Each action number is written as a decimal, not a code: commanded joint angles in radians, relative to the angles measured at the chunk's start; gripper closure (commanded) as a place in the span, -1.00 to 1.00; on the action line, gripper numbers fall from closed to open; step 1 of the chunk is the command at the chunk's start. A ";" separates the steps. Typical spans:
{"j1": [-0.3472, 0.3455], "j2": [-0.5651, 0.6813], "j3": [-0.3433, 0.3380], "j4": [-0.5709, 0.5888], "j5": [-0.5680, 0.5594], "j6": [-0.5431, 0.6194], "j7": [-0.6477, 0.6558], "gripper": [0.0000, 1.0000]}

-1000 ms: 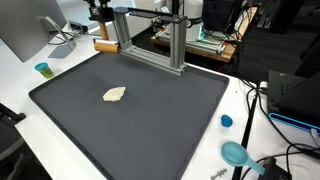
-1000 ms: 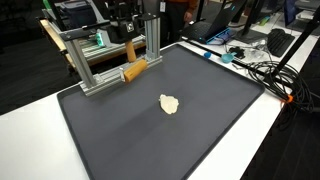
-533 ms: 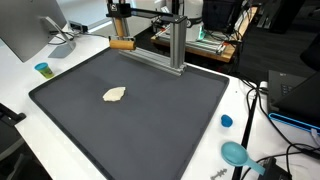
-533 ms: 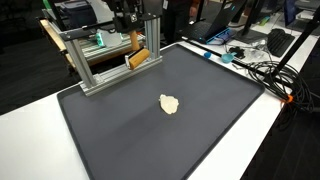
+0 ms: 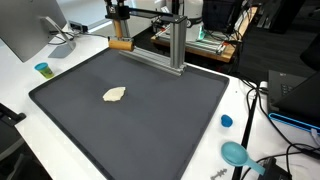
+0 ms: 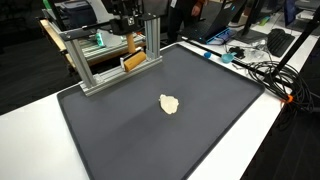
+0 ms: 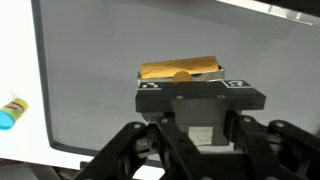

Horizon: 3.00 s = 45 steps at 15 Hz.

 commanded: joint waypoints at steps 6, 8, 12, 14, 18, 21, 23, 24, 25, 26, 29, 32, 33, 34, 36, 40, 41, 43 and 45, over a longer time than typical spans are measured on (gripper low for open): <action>0.073 -0.355 0.125 -0.012 -0.114 -0.385 0.402 0.57; 0.144 -0.408 0.162 -0.005 -0.034 -0.439 0.441 0.57; 0.157 -0.403 0.166 -0.003 -0.057 -0.433 0.448 0.07; 0.157 -0.401 0.163 -0.005 -0.056 -0.434 0.448 0.07; 0.155 -0.397 0.160 -0.007 -0.056 -0.434 0.448 0.07; 0.157 -0.398 0.146 0.008 0.022 -0.395 0.505 0.57; 0.149 -0.389 0.145 0.020 0.045 -0.359 0.530 0.57; 0.140 -0.381 0.147 0.018 0.038 -0.332 0.542 0.57; 0.128 -0.372 0.150 0.009 0.019 -0.297 0.554 0.57; 0.121 -0.359 0.146 0.001 0.009 -0.266 0.556 0.57; 0.088 -0.328 0.150 -0.018 -0.049 -0.235 0.552 0.57; 0.065 -0.328 0.155 -0.047 -0.142 -0.231 0.538 0.57; 0.065 -0.325 0.152 -0.057 -0.158 -0.240 0.536 0.57; 0.066 -0.327 0.152 -0.069 -0.171 -0.246 0.536 0.57; 0.085 -0.331 0.146 -0.091 -0.158 -0.266 0.516 0.57; 0.109 -0.335 0.143 -0.112 -0.143 -0.322 0.483 0.57; 0.114 -0.333 0.140 -0.113 -0.136 -0.335 0.481 0.57; 0.119 -0.331 0.142 -0.108 -0.120 -0.340 0.495 0.57; 0.131 -0.330 0.148 -0.116 -0.109 -0.328 0.502 0.57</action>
